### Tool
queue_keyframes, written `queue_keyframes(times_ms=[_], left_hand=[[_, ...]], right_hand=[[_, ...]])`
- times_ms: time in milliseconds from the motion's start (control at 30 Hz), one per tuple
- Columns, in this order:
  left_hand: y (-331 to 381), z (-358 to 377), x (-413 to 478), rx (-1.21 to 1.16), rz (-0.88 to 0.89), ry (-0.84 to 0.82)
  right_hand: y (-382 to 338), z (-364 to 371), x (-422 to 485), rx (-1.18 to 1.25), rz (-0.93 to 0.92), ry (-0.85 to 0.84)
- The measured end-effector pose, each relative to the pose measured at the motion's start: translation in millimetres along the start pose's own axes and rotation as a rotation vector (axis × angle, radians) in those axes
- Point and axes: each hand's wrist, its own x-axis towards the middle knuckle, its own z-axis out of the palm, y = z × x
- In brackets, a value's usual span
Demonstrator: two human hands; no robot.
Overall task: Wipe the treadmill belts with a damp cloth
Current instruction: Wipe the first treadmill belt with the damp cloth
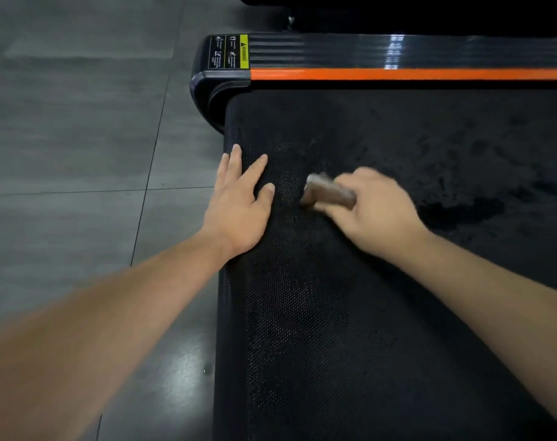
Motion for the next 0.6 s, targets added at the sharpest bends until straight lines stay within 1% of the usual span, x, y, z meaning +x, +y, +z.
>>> queue_keyframes(times_ms=[67, 100, 133, 167, 233, 267, 300, 333, 367, 467, 500, 533, 600], left_hand=[[0.8, -0.2, 0.1, -0.001, -0.001, -0.004], [0.6, 0.1, -0.1, 0.0, -0.001, -0.003], [0.3, 0.4, -0.1, 0.001, -0.001, -0.001], [-0.1, 0.6, 0.3, 0.001, 0.0, 0.0], [-0.3, 0.4, 1.3, 0.002, -0.005, 0.002], [-0.1, 0.1, 1.5, 0.003, -0.008, 0.0], [0.5, -0.1, 1.4, 0.002, -0.011, -0.004], [1.2, -0.1, 0.5, 0.001, -0.013, -0.006], [1.9, -0.3, -0.2, 0.002, -0.014, -0.007], [3.8, -1.2, -2.9, 0.0, -0.008, 0.012], [4.1, -1.2, -4.1, -0.005, -0.006, 0.031], [4.7, -1.1, -5.7, -0.005, -0.001, 0.055], [5.9, -1.4, -9.8, 0.032, 0.04, 0.112]], right_hand=[[17.9, -4.5, 25.8, -0.014, 0.221, 0.069], [19.2, -3.7, 28.5, -0.009, 0.278, 0.094], [13.0, -0.6, 21.2, -0.018, 0.259, 0.102], [0.8, 2.2, 5.2, -0.017, 0.185, 0.086], [-27.3, 3.5, -40.2, 0.089, -0.011, -0.011], [-31.7, 1.4, -57.2, 0.132, -0.065, -0.068], [-27.3, -0.7, -61.5, 0.136, -0.091, -0.084], [-18.0, -1.8, -54.9, 0.112, -0.091, -0.055], [-7.6, -2.8, -42.3, 0.076, -0.048, -0.004], [10.9, -4.0, -17.5, 0.038, 0.211, 0.103], [6.7, -1.5, -22.6, 0.036, 0.208, 0.117], [-3.9, 0.0, -35.3, 0.029, 0.147, 0.104], [-26.9, 0.4, -72.8, 0.096, -0.015, 0.004]])
